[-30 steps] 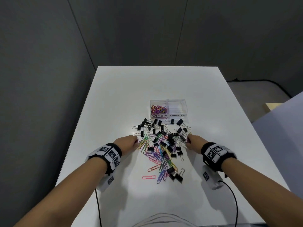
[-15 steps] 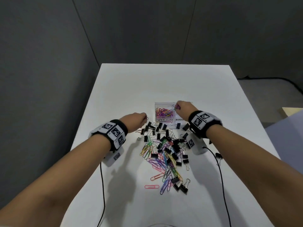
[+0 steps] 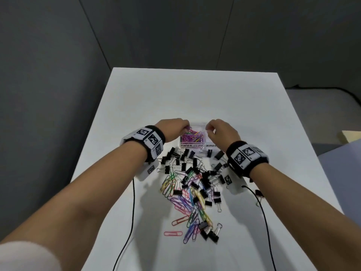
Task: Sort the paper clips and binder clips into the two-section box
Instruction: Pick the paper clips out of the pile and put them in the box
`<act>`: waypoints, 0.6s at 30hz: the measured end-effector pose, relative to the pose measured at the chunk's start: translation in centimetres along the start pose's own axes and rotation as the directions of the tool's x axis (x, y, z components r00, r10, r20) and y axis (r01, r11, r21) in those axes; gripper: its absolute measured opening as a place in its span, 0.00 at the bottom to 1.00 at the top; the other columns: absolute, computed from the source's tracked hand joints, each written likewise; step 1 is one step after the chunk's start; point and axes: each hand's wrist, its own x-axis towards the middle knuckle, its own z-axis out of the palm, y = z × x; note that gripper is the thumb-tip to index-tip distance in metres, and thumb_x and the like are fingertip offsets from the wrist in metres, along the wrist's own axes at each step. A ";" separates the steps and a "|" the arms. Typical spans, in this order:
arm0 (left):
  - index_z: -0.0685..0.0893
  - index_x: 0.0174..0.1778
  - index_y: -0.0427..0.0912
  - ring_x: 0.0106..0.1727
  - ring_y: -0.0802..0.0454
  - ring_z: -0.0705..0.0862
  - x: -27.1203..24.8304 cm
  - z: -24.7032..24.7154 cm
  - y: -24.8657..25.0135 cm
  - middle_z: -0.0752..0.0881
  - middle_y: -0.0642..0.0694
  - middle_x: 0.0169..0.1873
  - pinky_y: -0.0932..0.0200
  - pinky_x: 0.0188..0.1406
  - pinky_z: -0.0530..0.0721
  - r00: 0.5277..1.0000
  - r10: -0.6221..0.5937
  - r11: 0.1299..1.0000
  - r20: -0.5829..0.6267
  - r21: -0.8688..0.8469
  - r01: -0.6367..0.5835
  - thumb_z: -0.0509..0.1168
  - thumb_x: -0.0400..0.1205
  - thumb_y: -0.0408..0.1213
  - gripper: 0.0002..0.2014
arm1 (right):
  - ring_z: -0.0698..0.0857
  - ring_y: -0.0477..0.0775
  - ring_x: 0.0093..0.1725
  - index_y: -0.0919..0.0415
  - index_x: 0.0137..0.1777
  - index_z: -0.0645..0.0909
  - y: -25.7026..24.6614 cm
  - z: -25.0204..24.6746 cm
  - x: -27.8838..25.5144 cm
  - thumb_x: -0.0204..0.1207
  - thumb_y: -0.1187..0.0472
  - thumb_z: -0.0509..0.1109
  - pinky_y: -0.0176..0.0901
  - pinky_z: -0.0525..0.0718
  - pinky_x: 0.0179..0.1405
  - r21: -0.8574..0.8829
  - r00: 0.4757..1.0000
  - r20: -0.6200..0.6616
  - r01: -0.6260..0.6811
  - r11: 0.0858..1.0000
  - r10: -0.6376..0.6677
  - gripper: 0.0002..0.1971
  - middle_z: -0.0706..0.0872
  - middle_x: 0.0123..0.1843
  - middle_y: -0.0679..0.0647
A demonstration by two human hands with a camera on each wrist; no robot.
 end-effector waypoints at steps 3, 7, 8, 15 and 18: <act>0.77 0.65 0.41 0.63 0.42 0.80 2.0 -0.3 1.1 0.80 0.40 0.62 0.51 0.57 0.78 0.998 0.065 0.996 0.010 0.064 -0.065 0.52 0.87 0.41 0.15 | 0.82 0.57 0.53 0.60 0.54 0.81 2.5 -0.2 -2.3 0.80 0.61 0.60 0.45 0.77 0.49 -0.006 1.000 -0.017 -0.026 1.000 0.026 0.09 0.83 0.54 0.57; 0.77 0.68 0.43 0.65 0.42 0.79 3.5 0.0 2.2 0.80 0.41 0.64 0.51 0.59 0.77 0.994 0.089 0.981 0.063 0.170 -0.098 0.56 0.86 0.44 0.17 | 0.81 0.54 0.47 0.61 0.53 0.80 5.0 0.3 -4.9 0.80 0.60 0.61 0.41 0.75 0.44 -0.028 0.996 0.024 -0.079 0.996 0.080 0.09 0.82 0.51 0.56; 0.77 0.68 0.44 0.65 0.43 0.79 3.5 0.1 2.3 0.80 0.42 0.65 0.51 0.58 0.78 0.994 0.092 0.975 0.066 0.197 -0.103 0.57 0.85 0.45 0.17 | 0.81 0.54 0.46 0.61 0.53 0.80 5.4 0.4 -5.4 0.80 0.61 0.61 0.41 0.74 0.43 -0.030 0.996 0.032 -0.088 0.996 0.089 0.09 0.81 0.50 0.55; 0.83 0.54 0.42 0.47 0.48 0.83 -0.7 1.2 2.3 0.85 0.45 0.52 0.58 0.38 0.75 0.970 0.214 0.946 -0.116 0.271 -0.176 0.55 0.85 0.42 0.13 | 0.78 0.58 0.62 0.60 0.67 0.75 7.3 1.1 -8.1 0.76 0.54 0.68 0.47 0.77 0.60 -0.156 0.934 0.286 -0.177 0.972 0.216 0.21 0.76 0.65 0.58; 0.82 0.48 0.42 0.37 0.50 0.80 -3.9 3.3 1.9 0.85 0.47 0.40 0.59 0.38 0.79 0.991 0.132 0.955 0.021 0.266 -0.132 0.55 0.84 0.48 0.15 | 0.74 0.59 0.67 0.60 0.71 0.72 7.2 1.6 -9.3 0.71 0.51 0.73 0.51 0.78 0.65 -0.229 0.899 0.385 -0.128 0.965 0.210 0.29 0.73 0.69 0.59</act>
